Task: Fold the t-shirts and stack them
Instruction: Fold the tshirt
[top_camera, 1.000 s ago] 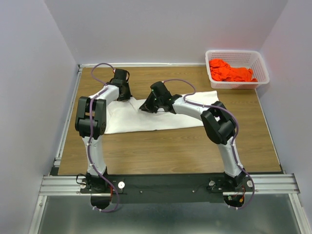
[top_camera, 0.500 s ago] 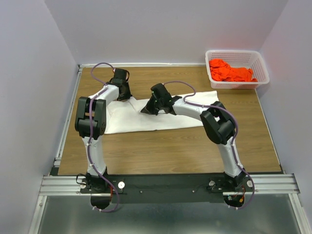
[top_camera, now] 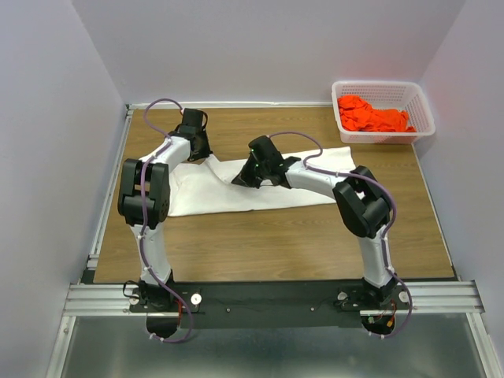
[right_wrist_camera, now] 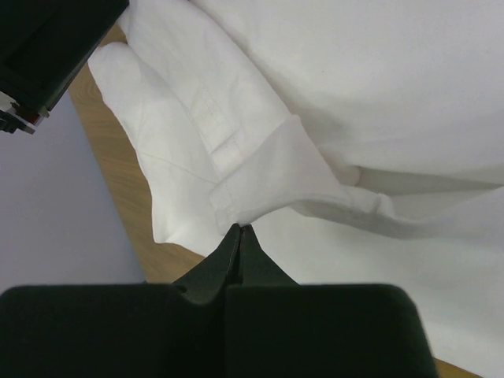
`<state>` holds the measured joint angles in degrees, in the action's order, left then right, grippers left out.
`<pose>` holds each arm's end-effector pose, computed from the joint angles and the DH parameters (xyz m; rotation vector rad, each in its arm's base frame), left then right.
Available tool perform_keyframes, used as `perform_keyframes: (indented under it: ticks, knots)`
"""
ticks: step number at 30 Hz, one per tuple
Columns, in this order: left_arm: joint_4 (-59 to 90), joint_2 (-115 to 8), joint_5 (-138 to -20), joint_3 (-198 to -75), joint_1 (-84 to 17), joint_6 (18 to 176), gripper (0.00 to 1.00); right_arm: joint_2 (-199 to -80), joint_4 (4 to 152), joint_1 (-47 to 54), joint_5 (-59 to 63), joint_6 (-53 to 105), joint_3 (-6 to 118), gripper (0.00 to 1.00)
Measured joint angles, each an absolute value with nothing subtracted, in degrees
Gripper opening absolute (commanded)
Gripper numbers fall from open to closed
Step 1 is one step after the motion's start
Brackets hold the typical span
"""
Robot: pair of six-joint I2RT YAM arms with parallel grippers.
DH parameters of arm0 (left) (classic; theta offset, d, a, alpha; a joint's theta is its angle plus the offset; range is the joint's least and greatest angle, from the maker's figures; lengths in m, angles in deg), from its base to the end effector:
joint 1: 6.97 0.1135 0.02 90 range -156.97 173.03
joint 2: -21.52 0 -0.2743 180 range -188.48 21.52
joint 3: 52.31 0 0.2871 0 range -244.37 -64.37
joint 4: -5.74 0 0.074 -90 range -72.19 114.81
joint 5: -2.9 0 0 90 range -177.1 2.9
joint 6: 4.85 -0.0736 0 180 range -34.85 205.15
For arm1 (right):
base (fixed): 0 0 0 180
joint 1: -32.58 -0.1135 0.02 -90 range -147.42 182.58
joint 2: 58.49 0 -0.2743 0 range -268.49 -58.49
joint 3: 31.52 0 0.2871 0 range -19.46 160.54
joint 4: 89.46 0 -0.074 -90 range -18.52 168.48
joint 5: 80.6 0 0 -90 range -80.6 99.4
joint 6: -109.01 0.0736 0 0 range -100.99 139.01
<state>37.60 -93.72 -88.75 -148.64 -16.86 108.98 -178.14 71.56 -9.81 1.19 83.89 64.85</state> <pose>0.4948 -0.0841 0.1543 -0.3122 2.4495 -0.2212 0.3830 0.3638 0.1397 0.4208 2.5348 1.0244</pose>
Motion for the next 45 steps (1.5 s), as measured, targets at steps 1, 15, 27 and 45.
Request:
perform_keyframes:
  ticks: [1,15,27,45]
  knots:
    - [37.60,-93.70,-88.75,-148.53,-16.84,108.98,0.01,-178.06,71.58,-9.81,1.19,83.89,64.79,0.00]
    - [39.50,-89.16,-89.29,-148.16,-16.84,110.18,0.01,-175.89,71.58,-9.81,1.26,83.41,61.75,0.00]
    - [42.93,-84.00,-91.46,-144.40,-16.69,110.55,0.01,-175.26,71.56,-9.81,1.19,81.42,60.31,0.00]
    - [43.35,-74.84,-92.88,-127.35,-16.05,114.84,0.02,-175.04,71.56,-9.24,-0.14,77.12,58.73,0.00]
